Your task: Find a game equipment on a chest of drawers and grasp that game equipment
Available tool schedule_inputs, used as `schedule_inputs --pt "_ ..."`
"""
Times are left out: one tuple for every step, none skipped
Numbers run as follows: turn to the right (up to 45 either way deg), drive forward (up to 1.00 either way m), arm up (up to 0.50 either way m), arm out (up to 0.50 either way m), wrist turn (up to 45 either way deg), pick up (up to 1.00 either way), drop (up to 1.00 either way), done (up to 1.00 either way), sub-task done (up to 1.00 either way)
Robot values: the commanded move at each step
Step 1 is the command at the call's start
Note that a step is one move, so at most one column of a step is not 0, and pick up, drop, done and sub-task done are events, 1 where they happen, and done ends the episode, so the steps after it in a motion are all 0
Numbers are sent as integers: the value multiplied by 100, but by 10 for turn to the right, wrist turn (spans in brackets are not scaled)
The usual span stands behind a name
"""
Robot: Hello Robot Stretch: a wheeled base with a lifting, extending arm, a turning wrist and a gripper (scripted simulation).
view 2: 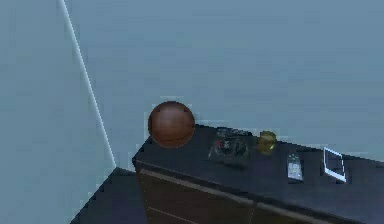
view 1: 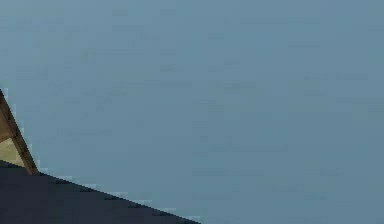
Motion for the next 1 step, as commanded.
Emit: schedule_inputs --pt "0 0 38 0 0 0 0 0 0"
